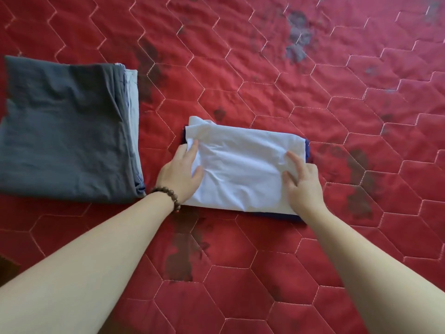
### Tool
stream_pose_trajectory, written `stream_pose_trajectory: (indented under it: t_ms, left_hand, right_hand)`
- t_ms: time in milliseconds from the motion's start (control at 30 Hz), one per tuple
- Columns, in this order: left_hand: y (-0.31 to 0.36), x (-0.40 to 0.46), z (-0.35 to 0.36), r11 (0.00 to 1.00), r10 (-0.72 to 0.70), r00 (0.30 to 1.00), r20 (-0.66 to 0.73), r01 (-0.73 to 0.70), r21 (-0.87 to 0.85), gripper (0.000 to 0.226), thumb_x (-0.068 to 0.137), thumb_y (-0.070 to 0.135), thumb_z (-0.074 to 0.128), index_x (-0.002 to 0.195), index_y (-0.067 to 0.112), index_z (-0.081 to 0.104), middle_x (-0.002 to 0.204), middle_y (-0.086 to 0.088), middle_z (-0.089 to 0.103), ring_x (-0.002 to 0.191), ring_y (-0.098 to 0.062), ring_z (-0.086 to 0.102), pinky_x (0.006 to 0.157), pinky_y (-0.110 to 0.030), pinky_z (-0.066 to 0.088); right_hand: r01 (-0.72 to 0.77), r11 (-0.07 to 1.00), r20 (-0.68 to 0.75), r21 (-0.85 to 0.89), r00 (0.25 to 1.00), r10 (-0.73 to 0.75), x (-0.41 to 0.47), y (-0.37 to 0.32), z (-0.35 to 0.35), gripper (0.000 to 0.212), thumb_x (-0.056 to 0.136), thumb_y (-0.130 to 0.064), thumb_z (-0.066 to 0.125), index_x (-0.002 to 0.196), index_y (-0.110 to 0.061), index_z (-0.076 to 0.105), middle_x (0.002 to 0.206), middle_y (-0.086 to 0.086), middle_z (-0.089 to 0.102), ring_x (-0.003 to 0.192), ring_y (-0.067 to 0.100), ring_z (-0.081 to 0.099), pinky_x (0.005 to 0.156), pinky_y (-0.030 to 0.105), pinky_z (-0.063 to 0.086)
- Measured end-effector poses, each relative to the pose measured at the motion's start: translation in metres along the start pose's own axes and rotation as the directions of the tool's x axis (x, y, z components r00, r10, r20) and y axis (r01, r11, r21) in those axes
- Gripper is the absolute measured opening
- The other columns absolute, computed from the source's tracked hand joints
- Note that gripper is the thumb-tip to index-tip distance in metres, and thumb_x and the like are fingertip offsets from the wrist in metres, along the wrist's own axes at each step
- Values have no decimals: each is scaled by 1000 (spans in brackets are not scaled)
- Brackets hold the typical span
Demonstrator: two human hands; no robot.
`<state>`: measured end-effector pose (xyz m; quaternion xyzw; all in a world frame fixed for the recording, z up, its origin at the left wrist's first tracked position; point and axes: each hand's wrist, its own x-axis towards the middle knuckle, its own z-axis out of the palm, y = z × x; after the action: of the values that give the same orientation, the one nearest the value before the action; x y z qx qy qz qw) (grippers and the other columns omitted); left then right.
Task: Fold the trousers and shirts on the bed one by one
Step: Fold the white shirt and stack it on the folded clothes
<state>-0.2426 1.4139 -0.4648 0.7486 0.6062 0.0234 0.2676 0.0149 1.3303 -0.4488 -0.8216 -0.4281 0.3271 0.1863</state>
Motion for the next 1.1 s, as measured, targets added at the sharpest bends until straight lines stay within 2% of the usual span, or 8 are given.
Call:
stream_pose_trajectory:
  t_ms: [133,267,367,433,567,733,967,1100]
  left_hand:
    - [21,-3,-4,964,98,945,-313,-12,265,54,81,28,53,133,16,52,141,-16,39,119,-35,44,90,-47,39]
    - [44,12,18,910,285,947,-150,-218,352,60,90,39,39,146,20,36,158,-10,19,146,-28,15,115,-47,17]
    - [34,22,38,880,244,970,-1,-221,419,67,92,55,22,153,30,10,161,-2,-4,148,-23,-8,119,-46,1]
    - [28,25,40,873,257,966,-14,-226,432,69,89,60,19,152,34,11,161,0,-1,148,-23,-7,118,-49,0]
    - [11,21,38,928,176,980,-92,-134,349,68,85,66,27,148,46,14,161,-3,-4,147,-32,-8,114,-60,0]
    - [-5,15,36,998,56,998,-32,-57,-32,65,80,73,34,140,61,13,157,-8,-24,145,-36,-15,119,-46,-1]
    - [1,8,30,947,-44,984,-173,-14,-321,43,88,40,62,130,44,53,149,-11,22,135,-22,32,112,-29,28]
    - [2,2,26,949,-138,984,-111,99,-298,51,82,52,60,132,52,47,130,0,29,90,-9,50,91,-18,36]
  right_hand:
    - [122,888,-309,-443,909,-279,-2,-20,4,50,87,-22,57,136,-19,50,139,19,42,123,39,42,101,48,34]
    - [464,722,10,-513,845,-535,12,-52,42,56,90,-21,57,143,-10,42,154,16,30,143,35,25,114,56,20]
    - [505,655,255,-562,859,-444,28,-42,60,58,101,-39,32,153,-25,11,161,3,-1,149,22,-5,118,49,-8]
    - [435,649,238,-624,897,-373,34,-24,56,60,98,-53,17,152,-34,1,161,-1,-8,147,17,-13,116,47,-17]
    - [211,672,27,-710,962,-273,27,7,31,59,93,-61,9,149,-42,-1,161,-3,-8,147,20,-16,113,56,-17]
    - [186,893,15,-411,980,-198,24,25,25,56,95,-59,25,147,-50,6,153,-14,-27,146,28,-16,118,54,-1]
    - [61,986,-137,-158,987,-83,11,22,21,66,87,-59,52,143,-59,17,159,4,-20,145,30,17,114,47,26]
    - [-102,951,-170,-291,984,54,1,15,20,67,84,-72,40,142,-62,8,159,17,-1,139,33,21,107,52,24]
